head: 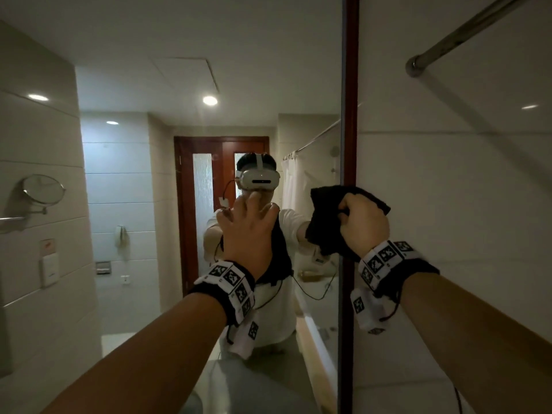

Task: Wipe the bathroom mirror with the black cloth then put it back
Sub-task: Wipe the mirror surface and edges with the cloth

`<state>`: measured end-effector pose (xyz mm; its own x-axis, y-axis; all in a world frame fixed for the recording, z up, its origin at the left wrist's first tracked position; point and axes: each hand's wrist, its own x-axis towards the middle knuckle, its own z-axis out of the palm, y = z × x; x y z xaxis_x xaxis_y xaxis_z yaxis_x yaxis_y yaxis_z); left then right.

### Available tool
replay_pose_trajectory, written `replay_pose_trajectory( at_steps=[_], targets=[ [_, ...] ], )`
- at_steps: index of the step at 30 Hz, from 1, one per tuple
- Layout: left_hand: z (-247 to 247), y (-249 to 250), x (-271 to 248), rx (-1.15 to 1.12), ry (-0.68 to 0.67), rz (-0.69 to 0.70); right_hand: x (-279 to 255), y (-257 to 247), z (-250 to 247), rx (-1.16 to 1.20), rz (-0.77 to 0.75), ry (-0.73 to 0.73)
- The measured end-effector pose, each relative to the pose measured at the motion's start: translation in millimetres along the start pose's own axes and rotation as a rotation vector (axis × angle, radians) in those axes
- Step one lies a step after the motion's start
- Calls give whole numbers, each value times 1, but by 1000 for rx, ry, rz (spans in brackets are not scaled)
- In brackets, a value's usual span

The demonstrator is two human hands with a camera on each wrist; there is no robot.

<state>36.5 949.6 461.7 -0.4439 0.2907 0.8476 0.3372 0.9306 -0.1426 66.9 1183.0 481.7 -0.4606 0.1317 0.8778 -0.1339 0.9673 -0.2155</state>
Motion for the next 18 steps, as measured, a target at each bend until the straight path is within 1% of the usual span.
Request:
replay_pose_trajectory(
  at_steps=[2, 3, 5, 6, 7, 10, 11, 15, 18],
  targets=[
    [4, 7, -11, 48, -85, 20, -20, 6, 11, 5, 20, 7],
    [6, 10, -17, 67, -128, 28, -30, 7, 16, 3, 23, 34],
    [13, 17, -29, 78, -167, 33, -50, 7, 22, -9, 3, 44],
    [14, 20, -31, 69, -164, 31, -58, 7, 24, -27, -2, 62],
    [16, 22, -34, 53, -165, 25, -67, 10, 27, -32, 13, 42],
    [19, 24, -34, 34, -151, -2, -89, 16, 35, 36, 64, -78],
    [20, 25, -34, 35, -145, -7, -97, 19, 38, 59, 63, -91],
    [25, 26, -37, 30, -119, -10, -135, 31, 55, 77, 48, -114],
    [26, 23, -37, 59, -118, -2, -140, 34, 58, 94, 51, -119]
  ],
)
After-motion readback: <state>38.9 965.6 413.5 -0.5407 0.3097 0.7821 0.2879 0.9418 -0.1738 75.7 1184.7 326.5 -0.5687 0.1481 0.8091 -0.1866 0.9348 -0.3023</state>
